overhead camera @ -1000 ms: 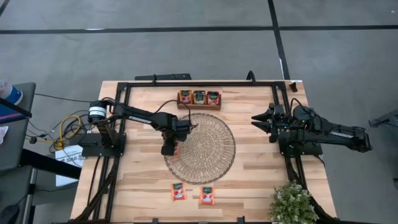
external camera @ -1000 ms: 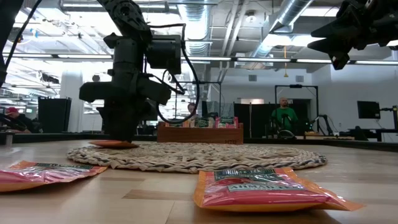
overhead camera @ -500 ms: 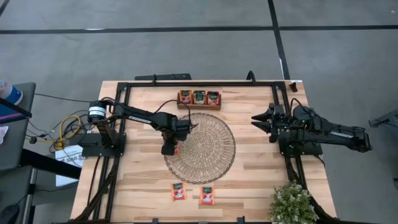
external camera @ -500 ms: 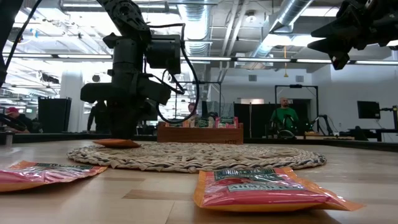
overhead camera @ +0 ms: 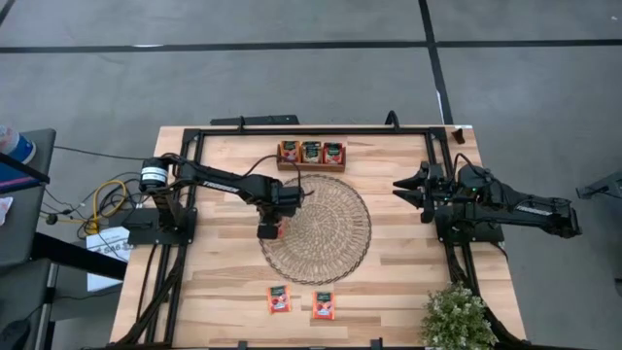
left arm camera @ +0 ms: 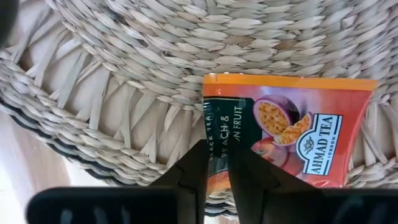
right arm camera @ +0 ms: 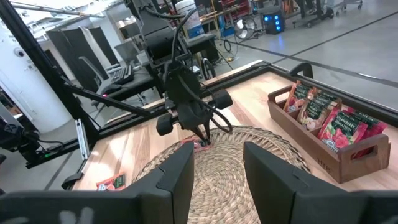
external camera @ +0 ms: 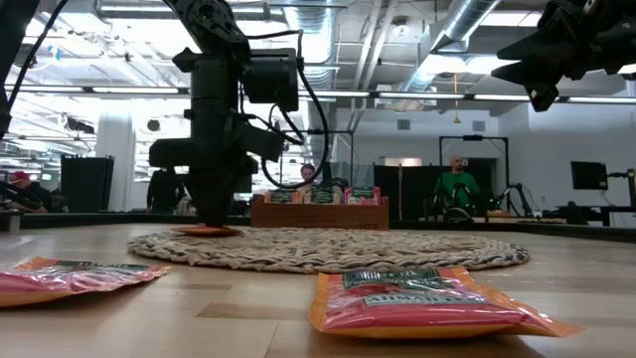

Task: Pick & Place Tea
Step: Put the orange tea bag into the left section of the wooden organizer

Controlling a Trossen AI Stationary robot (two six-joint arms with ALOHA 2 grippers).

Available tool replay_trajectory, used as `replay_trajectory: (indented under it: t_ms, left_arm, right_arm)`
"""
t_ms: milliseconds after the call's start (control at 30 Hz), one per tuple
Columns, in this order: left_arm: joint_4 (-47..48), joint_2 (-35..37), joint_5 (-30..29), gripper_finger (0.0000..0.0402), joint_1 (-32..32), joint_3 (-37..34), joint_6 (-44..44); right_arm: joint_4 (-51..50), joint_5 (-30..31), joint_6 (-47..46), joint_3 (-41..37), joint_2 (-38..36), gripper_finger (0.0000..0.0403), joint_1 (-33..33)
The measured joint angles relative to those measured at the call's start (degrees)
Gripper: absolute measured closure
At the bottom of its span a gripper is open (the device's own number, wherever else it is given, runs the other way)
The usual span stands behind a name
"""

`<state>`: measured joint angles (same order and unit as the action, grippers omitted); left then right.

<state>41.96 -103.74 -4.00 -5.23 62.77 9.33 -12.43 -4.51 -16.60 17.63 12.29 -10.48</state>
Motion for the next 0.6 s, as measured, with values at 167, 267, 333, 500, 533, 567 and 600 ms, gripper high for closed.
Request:
replay_trajectory:
  t_ms: [167,267,333,500,533,567,600]
  left_arm:
    - [2.5,0.0,-0.5,0.0385,0.0,0.8,0.0]
    - [4.1,0.1,-0.6,0.0399,0.0,0.9,0.0]
    - [5.4,0.7,-0.8,0.0401,0.0,0.9,0.0]
    - [8.5,3.1,-1.3,0.0401,0.0,1.2,-2.9]
    - [9.6,3.7,-1.3,0.0401,0.0,1.7,-3.6]
    - [10.6,4.3,-1.3,0.0401,0.0,2.4,-4.2]
    - [11.4,5.0,-1.4,0.0401,0.0,3.0,-4.8]
  right_arm:
    - [0.0,0.0,0.0,0.0,0.0,0.0273,0.0]
    - [0.0,0.0,0.0,0.0,0.0,0.0273,0.0]
    - [0.0,0.0,0.1,0.0,0.0,0.0273,0.0]
    - [0.0,0.0,0.1,0.0,0.0,0.0273,0.0]
    - [-0.1,0.0,0.1,0.0,0.0,0.0273,0.0]
    - [-0.1,0.0,0.1,0.0,0.0,0.0273,0.0]
    - [-0.1,0.0,0.1,0.0,0.0,0.0273,0.0]
